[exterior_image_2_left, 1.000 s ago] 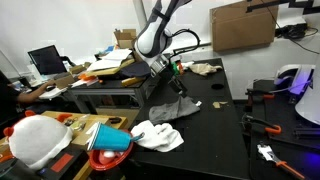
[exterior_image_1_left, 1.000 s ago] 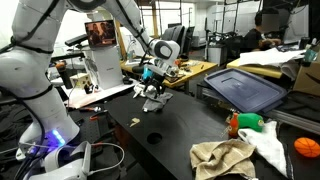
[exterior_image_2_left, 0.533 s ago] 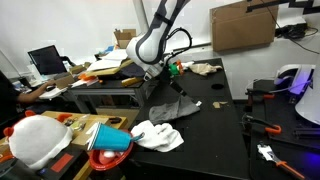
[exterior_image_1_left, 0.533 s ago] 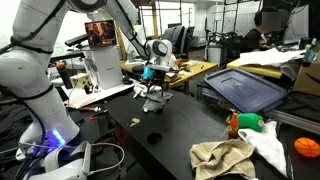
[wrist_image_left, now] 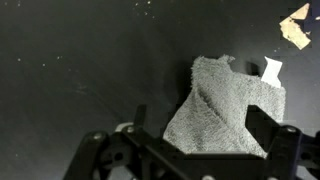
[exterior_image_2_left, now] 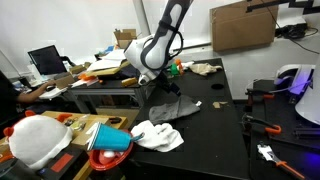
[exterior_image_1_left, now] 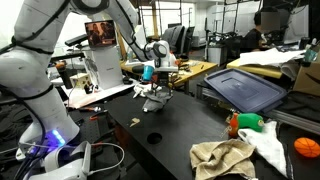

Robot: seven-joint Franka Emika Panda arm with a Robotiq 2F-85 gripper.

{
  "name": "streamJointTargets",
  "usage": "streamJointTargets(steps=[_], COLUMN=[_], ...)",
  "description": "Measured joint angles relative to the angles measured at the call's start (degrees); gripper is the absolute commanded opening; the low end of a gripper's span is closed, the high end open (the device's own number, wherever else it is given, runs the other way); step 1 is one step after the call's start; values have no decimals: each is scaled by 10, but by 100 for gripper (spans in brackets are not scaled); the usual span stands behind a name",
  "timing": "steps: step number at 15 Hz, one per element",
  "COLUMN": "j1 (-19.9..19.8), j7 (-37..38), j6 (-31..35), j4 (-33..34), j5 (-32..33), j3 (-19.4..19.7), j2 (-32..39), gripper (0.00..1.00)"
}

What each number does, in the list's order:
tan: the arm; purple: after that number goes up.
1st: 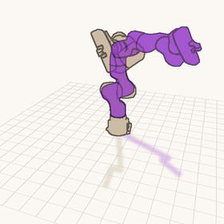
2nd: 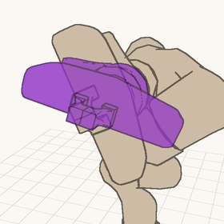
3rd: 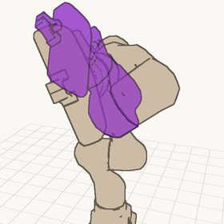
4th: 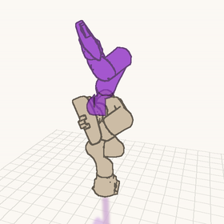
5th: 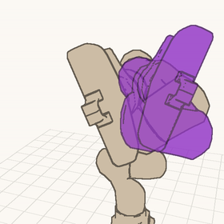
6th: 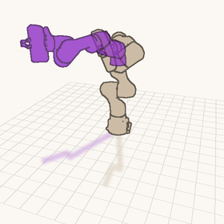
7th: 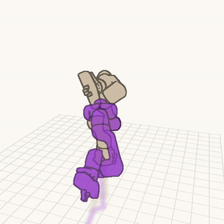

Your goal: Move the grey towel to the right and unfold it

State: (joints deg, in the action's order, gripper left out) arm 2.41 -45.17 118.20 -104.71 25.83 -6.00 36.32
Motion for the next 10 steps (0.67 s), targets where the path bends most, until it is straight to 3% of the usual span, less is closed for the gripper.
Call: streamJointTargets(steps=[3,9,10], j1=[-16,-47,-50], j7=[-81,-199,-209], j6=[27,12,5], j4=[1,1,1], j5=[-13,-104,-117], j3=[-4,-16,-17], j2=[11,19,19], gripper=[100,100,75])
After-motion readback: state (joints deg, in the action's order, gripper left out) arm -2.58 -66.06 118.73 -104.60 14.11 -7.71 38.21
